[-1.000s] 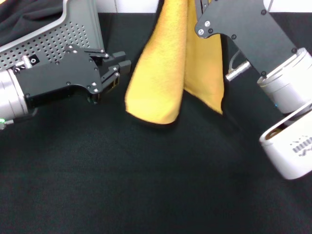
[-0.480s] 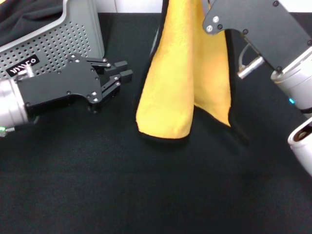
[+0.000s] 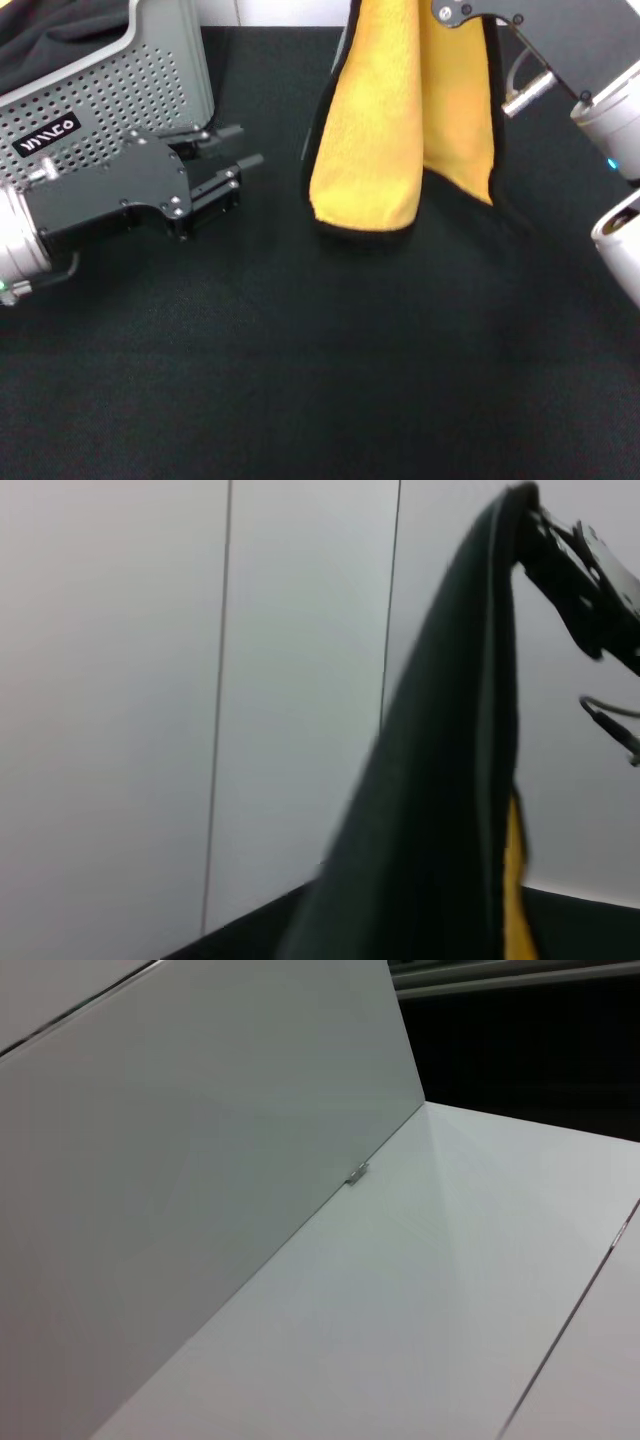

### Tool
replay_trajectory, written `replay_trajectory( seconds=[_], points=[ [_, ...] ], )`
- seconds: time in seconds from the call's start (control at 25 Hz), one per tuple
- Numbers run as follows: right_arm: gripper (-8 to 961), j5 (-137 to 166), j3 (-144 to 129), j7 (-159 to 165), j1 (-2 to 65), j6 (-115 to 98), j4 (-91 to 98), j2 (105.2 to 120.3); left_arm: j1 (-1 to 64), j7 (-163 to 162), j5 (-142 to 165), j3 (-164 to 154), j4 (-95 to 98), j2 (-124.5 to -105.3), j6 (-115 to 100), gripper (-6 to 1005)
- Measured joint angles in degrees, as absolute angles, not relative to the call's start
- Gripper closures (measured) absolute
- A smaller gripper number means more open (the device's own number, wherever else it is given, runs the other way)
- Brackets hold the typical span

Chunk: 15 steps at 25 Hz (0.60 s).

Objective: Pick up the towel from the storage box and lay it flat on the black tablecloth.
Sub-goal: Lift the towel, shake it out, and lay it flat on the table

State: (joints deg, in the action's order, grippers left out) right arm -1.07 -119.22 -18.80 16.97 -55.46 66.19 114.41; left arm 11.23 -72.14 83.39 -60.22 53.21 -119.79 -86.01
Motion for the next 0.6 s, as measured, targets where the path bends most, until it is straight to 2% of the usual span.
replay_trajectory(
  seconds=[0.04, 0.36, 0.6],
  points=[
    [949, -1.0, -118.9, -18.8, 17.2, -55.4, 66.2, 114.42, 11.7, -71.4, 83.4, -60.2, 52.0, -119.77, -86.2, 646],
    [950, 0.1, -116.7, -18.7, 17.5, -55.4, 67.4, 114.43, 15.8, -67.2, 83.6, -60.2, 42.9, -119.7, -87.1, 642],
    [950, 0.2, -116.0, -18.6, 18.8, -55.4, 67.5, 114.43, 16.6, -65.3, 83.1, -60.2, 40.7, -119.76, -87.1, 638]
  ],
)
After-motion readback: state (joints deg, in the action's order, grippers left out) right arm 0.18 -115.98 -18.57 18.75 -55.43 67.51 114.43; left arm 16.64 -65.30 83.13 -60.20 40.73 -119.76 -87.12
